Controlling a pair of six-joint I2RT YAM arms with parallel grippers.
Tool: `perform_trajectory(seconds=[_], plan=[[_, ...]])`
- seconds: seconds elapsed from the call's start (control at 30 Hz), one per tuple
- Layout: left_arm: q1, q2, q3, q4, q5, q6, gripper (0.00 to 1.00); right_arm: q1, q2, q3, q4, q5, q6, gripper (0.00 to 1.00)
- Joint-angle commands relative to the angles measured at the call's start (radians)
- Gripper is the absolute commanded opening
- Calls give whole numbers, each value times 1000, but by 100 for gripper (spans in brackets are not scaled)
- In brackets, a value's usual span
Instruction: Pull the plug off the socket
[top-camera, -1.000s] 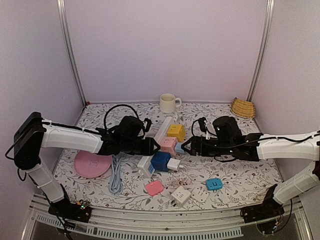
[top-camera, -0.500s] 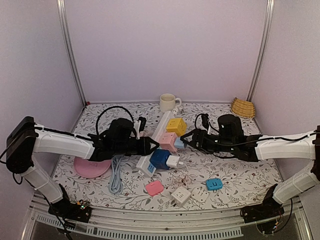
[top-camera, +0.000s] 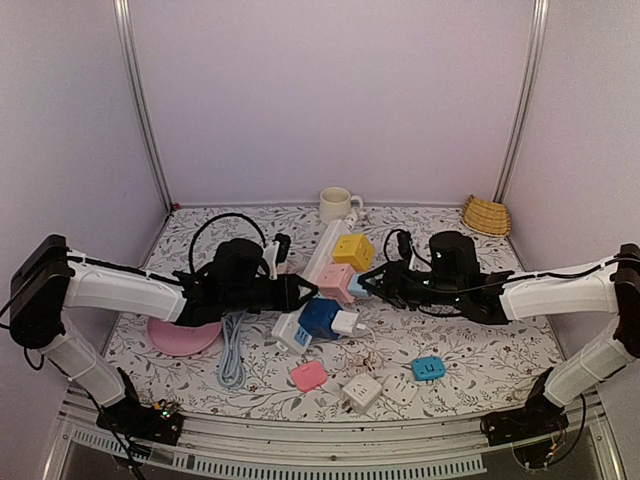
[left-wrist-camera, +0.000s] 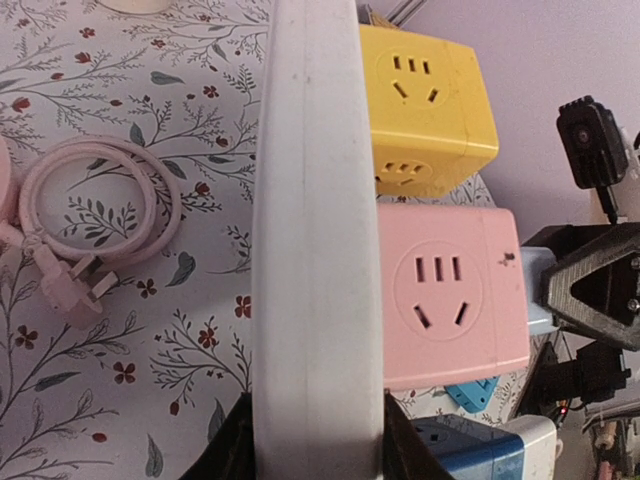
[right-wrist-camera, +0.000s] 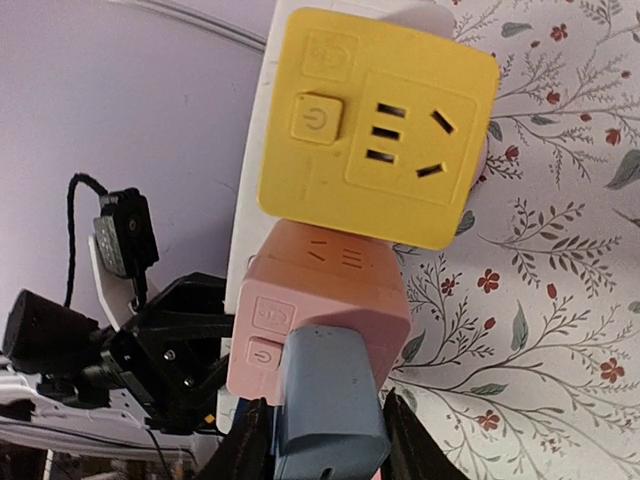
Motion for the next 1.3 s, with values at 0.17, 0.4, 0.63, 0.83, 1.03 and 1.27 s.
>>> perform_trajectory(seconds=[0.17,0.4,0.63,0.83,1.03,1.27], plan=[[-5,-83,35,172,-112,36,0,-2,-10,14,30,-12,13,20],[-10,-94,22,97,-246,44,0,-4,-24,7,23,-12,9,13],[-8,-114,16,76,-320,86,0,-4,-51,-10,20,-28,9,13],[-8,-106,30,52,-370,120,0,-5,-87,-18,14,-32,13,13],[-6,-108,24,41,-401,128,0,-13,-109,-24,-7,-31,6,13],[-3,-125,23,34,-411,135,0,-29,-140,-67,-84,-4,-37,13]])
